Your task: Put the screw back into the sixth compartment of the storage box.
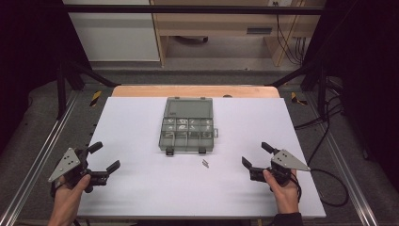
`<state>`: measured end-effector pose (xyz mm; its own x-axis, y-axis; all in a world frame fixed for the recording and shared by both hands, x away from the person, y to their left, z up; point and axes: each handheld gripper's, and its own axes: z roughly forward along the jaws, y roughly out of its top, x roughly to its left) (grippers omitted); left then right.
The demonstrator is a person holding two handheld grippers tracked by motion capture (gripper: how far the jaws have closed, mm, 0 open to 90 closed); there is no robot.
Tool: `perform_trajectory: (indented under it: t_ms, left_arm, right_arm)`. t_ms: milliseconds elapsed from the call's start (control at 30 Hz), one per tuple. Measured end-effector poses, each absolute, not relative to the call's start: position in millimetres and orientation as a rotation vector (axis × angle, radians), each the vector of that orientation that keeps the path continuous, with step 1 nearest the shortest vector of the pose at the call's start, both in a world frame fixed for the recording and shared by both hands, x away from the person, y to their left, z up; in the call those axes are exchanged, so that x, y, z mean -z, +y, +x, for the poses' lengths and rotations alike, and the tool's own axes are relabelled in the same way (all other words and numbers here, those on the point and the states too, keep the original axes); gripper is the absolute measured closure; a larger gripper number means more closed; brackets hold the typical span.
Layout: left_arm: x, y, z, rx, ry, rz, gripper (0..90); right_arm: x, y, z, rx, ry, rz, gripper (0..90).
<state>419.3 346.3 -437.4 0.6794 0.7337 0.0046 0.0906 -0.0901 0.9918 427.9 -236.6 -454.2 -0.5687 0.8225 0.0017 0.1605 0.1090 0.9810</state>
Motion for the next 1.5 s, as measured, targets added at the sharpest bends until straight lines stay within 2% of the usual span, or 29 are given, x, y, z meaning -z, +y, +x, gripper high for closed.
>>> perform_trajectory:
  t_ms: [667, 767, 1067, 1200, 1500]
  left_arm:
    - [440, 334, 416, -0.706, 0.744, 1.631, 0.7]
    - [441, 333, 415, -0.713, 0.754, 1.638, 0.8]
    - [441, 330, 416, -0.705, 0.749, 1.657, 0.8]
    - [441, 329, 416, -0.701, 0.743, 1.661, 0.8]
    - [442, 327, 417, -0.693, 0.734, 1.680, 0.8]
  right_arm:
    - [458, -227, 413, -1.379, 1.930, 0.937, 6.7]
    - [451, -216, 415, -1.342, 2.001, 0.936, 9.0]
    - [420, -183, 431, -1.148, 2.203, 0.893, 7.2]
    - [416, -164, 447, -1.036, 2.320, 0.904, 9.3]
    - [431, -119, 481, -0.779, 2.566, 0.980, 21.4]
